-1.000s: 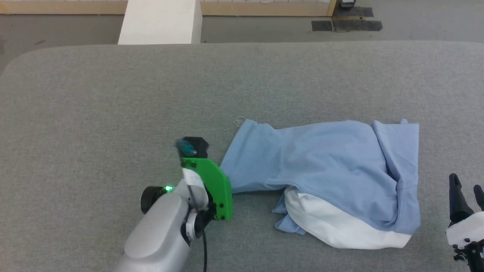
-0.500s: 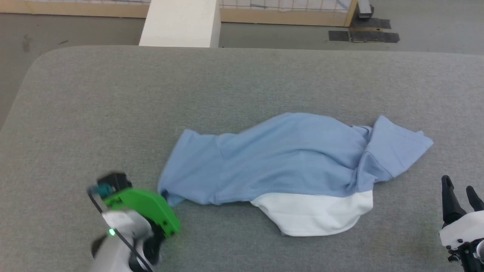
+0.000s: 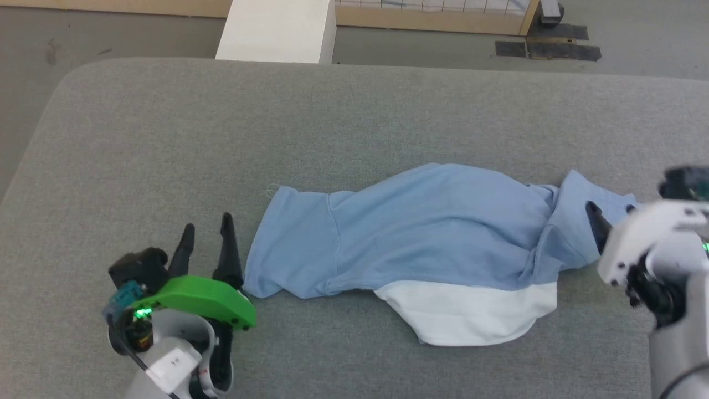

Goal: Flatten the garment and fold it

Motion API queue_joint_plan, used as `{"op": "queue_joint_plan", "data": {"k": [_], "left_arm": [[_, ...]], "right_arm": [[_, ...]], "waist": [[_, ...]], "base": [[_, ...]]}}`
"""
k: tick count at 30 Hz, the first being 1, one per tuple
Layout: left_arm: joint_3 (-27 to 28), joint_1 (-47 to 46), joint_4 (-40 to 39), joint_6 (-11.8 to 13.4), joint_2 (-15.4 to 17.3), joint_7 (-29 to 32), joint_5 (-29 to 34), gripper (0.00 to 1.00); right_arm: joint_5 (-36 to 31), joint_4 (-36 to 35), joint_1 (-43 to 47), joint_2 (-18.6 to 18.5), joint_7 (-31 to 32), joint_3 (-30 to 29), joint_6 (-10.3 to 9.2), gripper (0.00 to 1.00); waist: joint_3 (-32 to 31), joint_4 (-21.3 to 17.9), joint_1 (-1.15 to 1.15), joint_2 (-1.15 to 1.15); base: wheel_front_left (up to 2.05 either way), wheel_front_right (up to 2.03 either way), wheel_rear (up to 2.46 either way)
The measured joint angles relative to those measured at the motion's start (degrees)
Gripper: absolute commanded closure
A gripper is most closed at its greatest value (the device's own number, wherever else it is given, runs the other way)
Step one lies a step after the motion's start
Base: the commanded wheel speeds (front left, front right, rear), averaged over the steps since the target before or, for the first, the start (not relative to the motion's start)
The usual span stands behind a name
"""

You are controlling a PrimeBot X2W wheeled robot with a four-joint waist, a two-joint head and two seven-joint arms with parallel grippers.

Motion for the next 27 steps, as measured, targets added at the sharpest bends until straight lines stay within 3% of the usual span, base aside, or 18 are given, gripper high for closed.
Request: {"op": "queue_joint_plan", "data": {"k": [8,18,19,21,27], "left_arm": [[-2.2,0.4,-0.5,-0.1,-1.8,-0.8,0.3,0.00],[-3.7,-1.7,0.3,-0.5,-2.9,-0.8,0.5,0.00],[-3.7,-1.7,0.5,-0.6,-2.9,-0.9,0.5,0.00],[-3.8,-1.8,1.1,-0.6,-2.9,-1.1,0.5,0.00],[-3.9,-1.9,2.3,-1.0,-3.0,-1.3,0.5,0.00]], "right_arm": [[-7.2,10.9,-12.4,-5.0,5.7,2.0,0.00,0.00],[-10.5,19.0,-17.0,-6.3,5.5,4.0,0.00,0.00],[-10.5,19.3,-17.4,-6.5,5.5,4.0,0.00,0.52],[-10.5,19.7,-18.2,-6.6,4.9,4.1,0.00,1.00],[-6.8,19.0,-18.1,-6.5,2.0,5.7,0.00,1.00]], "waist": [[3.5,1.7,0.00,0.00],[8.6,4.9,0.00,0.00],[8.9,5.1,0.00,0.00],[9.1,5.2,0.00,0.00],[7.5,4.6,0.00,0.00]], "base": [[0.00,0.00,0.00],[0.00,0.00,0.00],[0.00,0.00,0.00],[0.00,0.00,0.00],[0.00,0.00,0.00]]}}
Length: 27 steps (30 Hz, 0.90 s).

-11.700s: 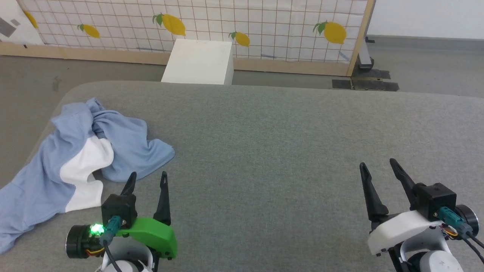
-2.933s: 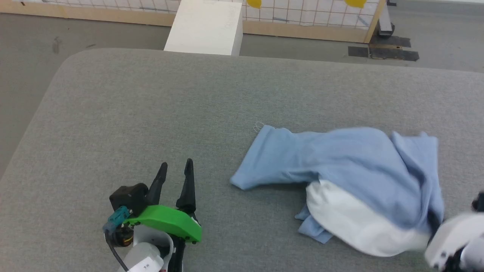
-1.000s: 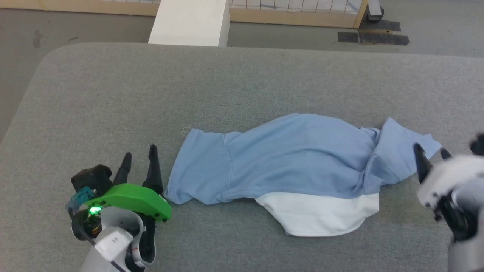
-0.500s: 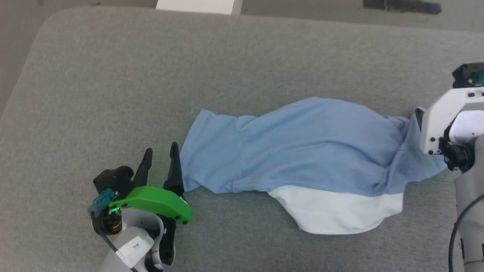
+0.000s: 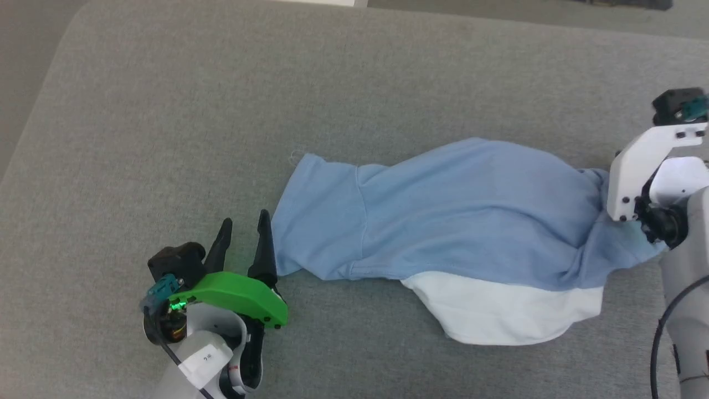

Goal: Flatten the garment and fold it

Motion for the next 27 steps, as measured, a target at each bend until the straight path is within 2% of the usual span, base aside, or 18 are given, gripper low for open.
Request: {"op": "queue_joint_plan", "data": {"k": [5,10,11,12,15,20,22,24,27], "left_arm": [[0.1,0.5,0.4,0.0,0.0,0.0,-0.3,0.00],[0.1,2.2,0.0,0.1,0.2,0.4,-0.8,0.00],[0.1,2.4,-0.2,0.1,0.2,0.6,-0.9,0.00],[0.1,3.0,-0.7,0.5,0.3,1.1,-1.1,0.00],[0.1,4.1,-1.4,1.1,0.6,2.4,-1.3,0.00],[-0.1,5.5,-1.5,2.5,1.3,5.1,-1.7,0.00],[0.0,6.1,-1.9,4.2,1.4,7.3,-1.8,0.00],[-0.4,6.3,-2.5,5.9,1.8,12.0,-2.1,0.00],[-2.3,6.3,-3.8,9.0,3.5,22.5,-2.8,0.00]], "right_arm": [[5.4,-7.6,3.7,-0.7,-4.3,-1.8,0.00,1.00],[10.2,-20.7,16.8,-0.5,-4.4,-10.0,0.00,1.00],[10.5,-22.8,19.8,0.0,-3.7,-11.8,0.00,1.00],[11.1,-27.1,27.5,2.5,-1.4,-15.8,0.00,1.00],[11.7,-30.2,36.1,6.3,1.9,-18.7,0.00,1.00],[13.1,-31.2,39.5,8.5,1.6,-19.6,0.00,1.00],[13.3,-31.2,39.4,8.7,0.8,-19.6,0.00,1.00],[13.4,-31.2,39.4,8.7,-0.1,-19.6,0.00,1.00],[13.4,-31.4,39.4,8.7,-0.6,-19.6,0.00,1.00]], "waist": [[-3.0,-1.4,0.00,0.00],[-6.3,-2.9,0.00,0.00],[-6.8,-3.2,0.00,0.00],[-7.6,-3.8,0.00,0.00],[-8.2,-4.7,0.00,0.00],[-8.6,-5.7,0.00,0.00],[-8.9,-5.9,0.00,0.00],[-9.2,-6.0,0.00,0.00],[-9.4,-5.6,0.00,0.00]], "base": [[0.00,0.00,0.00],[0.00,0.00,0.00],[0.00,0.00,0.00],[0.00,0.00,0.00],[0.00,0.00,0.00],[0.00,0.00,0.00],[0.00,0.00,0.00],[0.00,0.00,0.00],[0.00,0.00,0.00]]}}
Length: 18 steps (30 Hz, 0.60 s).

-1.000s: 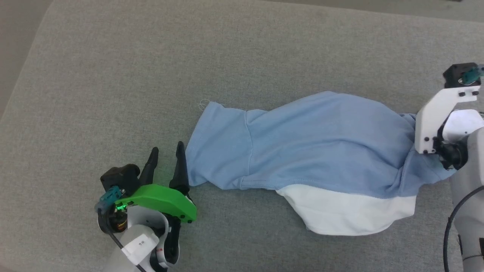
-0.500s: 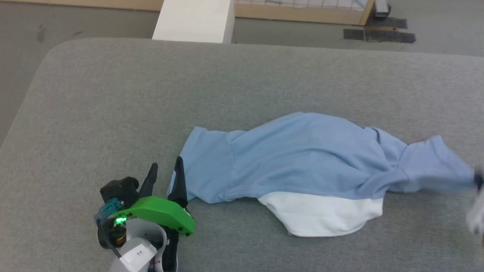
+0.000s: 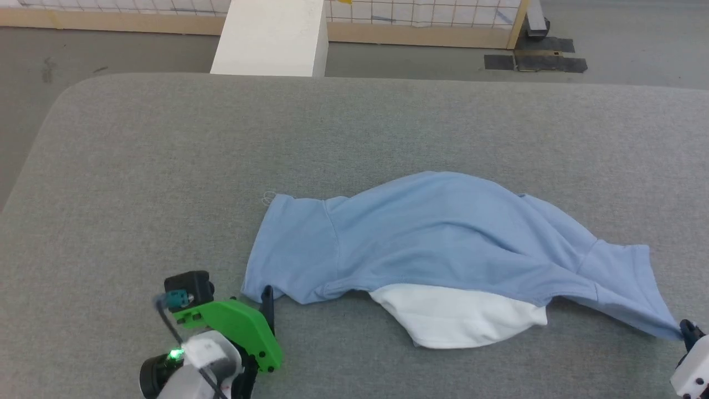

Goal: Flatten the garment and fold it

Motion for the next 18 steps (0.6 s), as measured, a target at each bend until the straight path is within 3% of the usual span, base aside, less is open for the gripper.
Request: {"op": "queue_joint_plan", "data": {"k": [5,9,13,14,15,18], "left_arm": [[-1.4,-3.0,0.0,2.7,3.8,9.9,0.7,0.00],[-2.6,-6.1,2.4,1.9,4.3,12.4,1.0,0.00],[-3.3,-7.2,5.3,-0.1,2.6,12.9,-0.6,0.03],[-3.4,-7.3,5.9,-0.5,2.5,13.3,-1.2,0.63],[-3.2,-7.5,6.3,-1.0,2.5,13.2,-1.7,1.00],[-2.2,-7.6,7.0,-2.3,1.8,10.9,-2.7,1.00]], "right_arm": [[0.3,-0.5,-0.4,0.0,0.0,0.9,0.00,1.00],[0.8,-0.7,-1.0,0.1,0.0,2.2,0.00,1.00],[0.8,-0.8,-1.5,0.1,0.0,2.8,0.00,1.00],[0.8,-0.8,-1.5,0.1,0.0,2.9,0.00,1.00],[0.8,-0.8,-1.5,0.1,0.0,3.0,0.00,1.00],[1.0,-1.0,-1.5,0.1,-0.4,3.2,0.00,1.00]], "waist": [[0.5,0.6,0.00,0.00],[1.3,0.3,0.00,0.00],[2.1,-0.2,0.00,0.00],[2.3,-0.3,0.00,0.00],[2.4,-0.5,0.00,0.00],[2.8,-0.8,0.00,0.00]], "base": [[0.00,0.00,0.00],[0.00,0.00,0.00],[0.00,0.00,0.00],[0.00,0.00,0.00],[0.00,0.00,0.00],[0.00,0.00,0.00]]}}
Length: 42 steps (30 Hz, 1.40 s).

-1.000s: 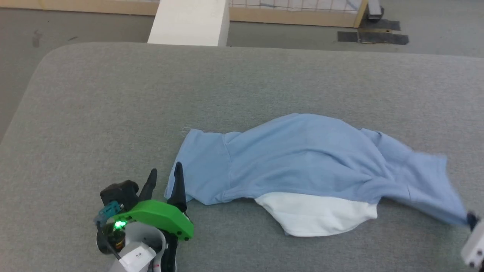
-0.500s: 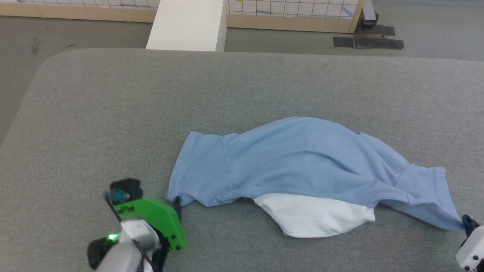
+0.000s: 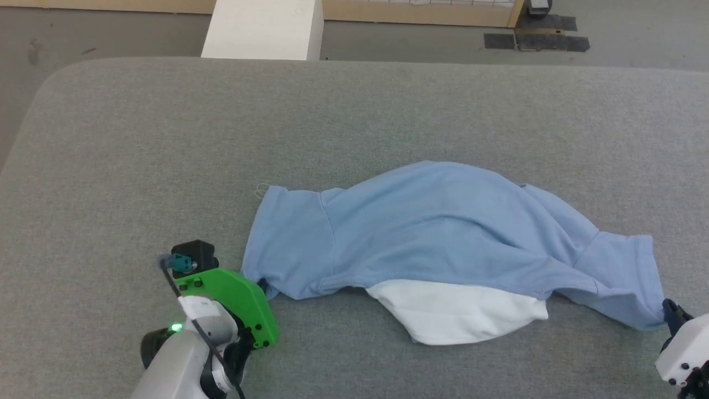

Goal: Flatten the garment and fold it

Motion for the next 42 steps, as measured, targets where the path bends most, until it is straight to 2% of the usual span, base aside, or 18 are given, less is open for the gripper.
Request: {"op": "queue_joint_plan", "data": {"k": [3,7,10,11,14,18,23,29,36,42], "left_arm": [[2.4,0.1,-0.4,-1.9,-2.3,-3.8,-3.3,1.00],[7.3,-0.6,-4.6,-4.8,-4.9,-8.9,-8.5,1.00],[9.2,-5.2,-7.5,-5.7,-3.0,-10.1,-8.3,1.00],[9.0,-7.7,-8.0,-5.7,-1.3,-9.6,-6.9,1.00],[9.3,-15.8,-8.2,-5.5,2.2,-7.7,-4.5,1.00],[8.3,-28.8,-6.1,-4.7,6.5,-5.0,0.8,1.00],[7.9,-44.3,-1.2,-4.7,8.7,-4.2,4.8,1.00],[6.0,-61.1,5.1,-4.7,11.3,-6.0,11.0,1.00],[4.7,-74.0,9.1,-4.2,10.3,-11.5,15.0,1.00],[5.5,-77.6,11.0,-4.3,9.6,-14.9,14.6,1.00]], "right_arm": [[2.1,-0.4,-0.7,0.0,-1.1,-0.2,0.00,1.00],[9.1,-0.7,-4.8,0.0,-1.6,-1.3,0.00,1.00],[14.1,-1.2,-10.5,0.1,0.5,-1.3,-0.01,1.00],[14.6,-1.4,-13.4,0.0,1.7,-1.2,-0.01,1.00],[13.2,-0.3,-22.3,-2.4,5.2,1.5,-0.01,1.00],[9.8,5.3,-38.1,-5.4,6.6,3.3,-0.01,1.00],[5.0,12.5,-58.1,-4.1,4.2,3.4,-0.01,1.00],[-0.8,20.4,-79.8,-1.4,-3.9,2.1,-0.01,1.00],[-5.8,26.8,-93.5,-1.0,-12.0,1.1,-0.01,1.00],[-5.6,29.5,-97.1,-0.8,-14.8,0.1,-0.01,1.00]], "waist": [[-0.2,0.0,0.00,0.00],[-0.9,0.2,0.00,0.00],[-1.1,0.4,0.00,0.00],[-1.0,0.4,0.00,0.00],[-0.2,0.2,0.00,0.00],[2.0,-0.3,0.00,0.00],[5.7,-1.0,0.00,0.00],[11.1,-2.0,0.01,0.00],[15.6,-2.6,0.01,0.00],[15.4,-2.0,0.01,0.00]], "base": [[0.00,0.00,0.00],[0.00,0.00,0.00],[0.00,0.00,0.00],[0.00,0.00,0.00],[0.00,0.00,0.00],[0.00,0.00,0.00],[0.00,0.00,0.00],[0.00,0.00,0.00],[0.00,0.00,0.00],[0.00,0.00,0.00]]}}
